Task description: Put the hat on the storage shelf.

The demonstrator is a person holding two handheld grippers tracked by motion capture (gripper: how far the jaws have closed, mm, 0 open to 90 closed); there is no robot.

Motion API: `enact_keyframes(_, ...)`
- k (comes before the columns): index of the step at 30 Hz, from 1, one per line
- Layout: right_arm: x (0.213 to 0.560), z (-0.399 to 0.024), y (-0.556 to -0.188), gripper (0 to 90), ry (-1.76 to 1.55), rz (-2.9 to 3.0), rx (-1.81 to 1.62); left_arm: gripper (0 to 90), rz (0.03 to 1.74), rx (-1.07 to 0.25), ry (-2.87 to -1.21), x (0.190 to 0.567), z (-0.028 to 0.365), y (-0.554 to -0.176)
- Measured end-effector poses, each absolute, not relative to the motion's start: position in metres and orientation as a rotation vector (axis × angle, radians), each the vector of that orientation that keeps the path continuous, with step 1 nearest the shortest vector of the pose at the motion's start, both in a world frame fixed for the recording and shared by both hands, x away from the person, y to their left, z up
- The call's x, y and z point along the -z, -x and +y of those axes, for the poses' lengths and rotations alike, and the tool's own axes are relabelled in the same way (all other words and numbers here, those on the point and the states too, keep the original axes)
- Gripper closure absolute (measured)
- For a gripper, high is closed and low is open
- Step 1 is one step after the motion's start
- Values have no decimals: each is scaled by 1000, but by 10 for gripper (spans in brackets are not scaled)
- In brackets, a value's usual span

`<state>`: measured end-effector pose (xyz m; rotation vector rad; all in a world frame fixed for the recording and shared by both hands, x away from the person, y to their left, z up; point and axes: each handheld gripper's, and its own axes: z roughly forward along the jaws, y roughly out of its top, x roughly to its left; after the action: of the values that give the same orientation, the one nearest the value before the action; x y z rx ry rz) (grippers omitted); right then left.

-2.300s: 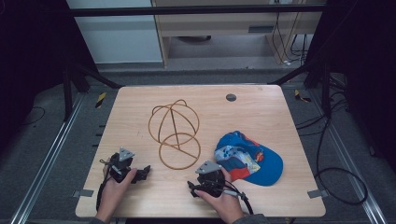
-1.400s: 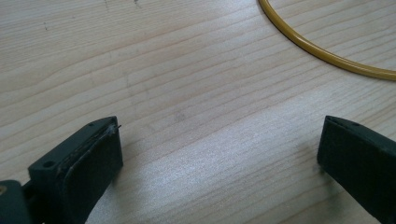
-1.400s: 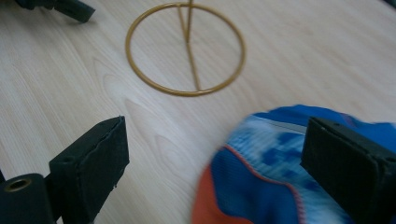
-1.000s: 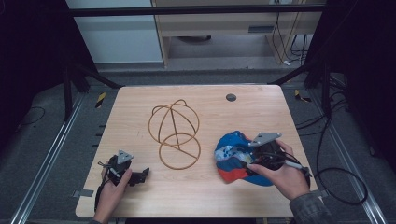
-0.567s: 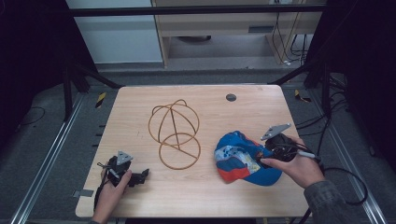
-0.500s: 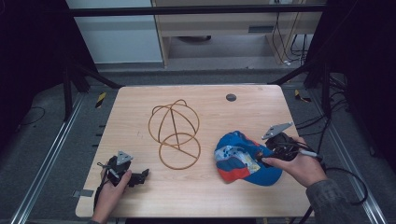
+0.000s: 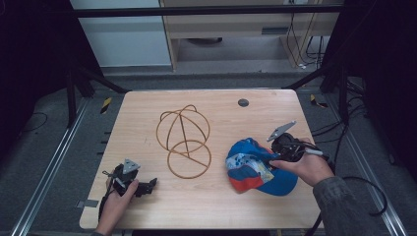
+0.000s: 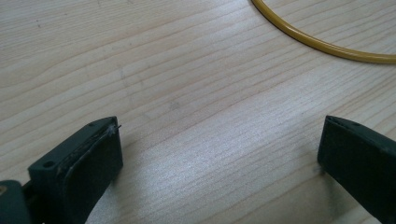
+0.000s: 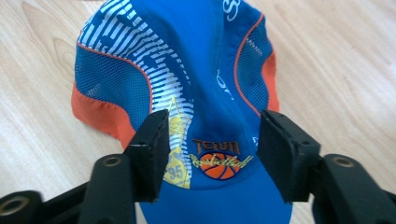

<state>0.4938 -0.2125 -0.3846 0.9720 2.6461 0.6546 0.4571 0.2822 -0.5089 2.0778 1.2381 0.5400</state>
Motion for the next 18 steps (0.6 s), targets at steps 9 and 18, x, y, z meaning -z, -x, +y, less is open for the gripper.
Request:
enact_keyframes(9,392,-213,-505,373,-962,2662,-708,0,1236,-540,-2086,509,283,-457)
enact_keyframes(18,402,-201,-512,543,-917,2700,-644,0,1233,-539,-2085,509,282,-457)
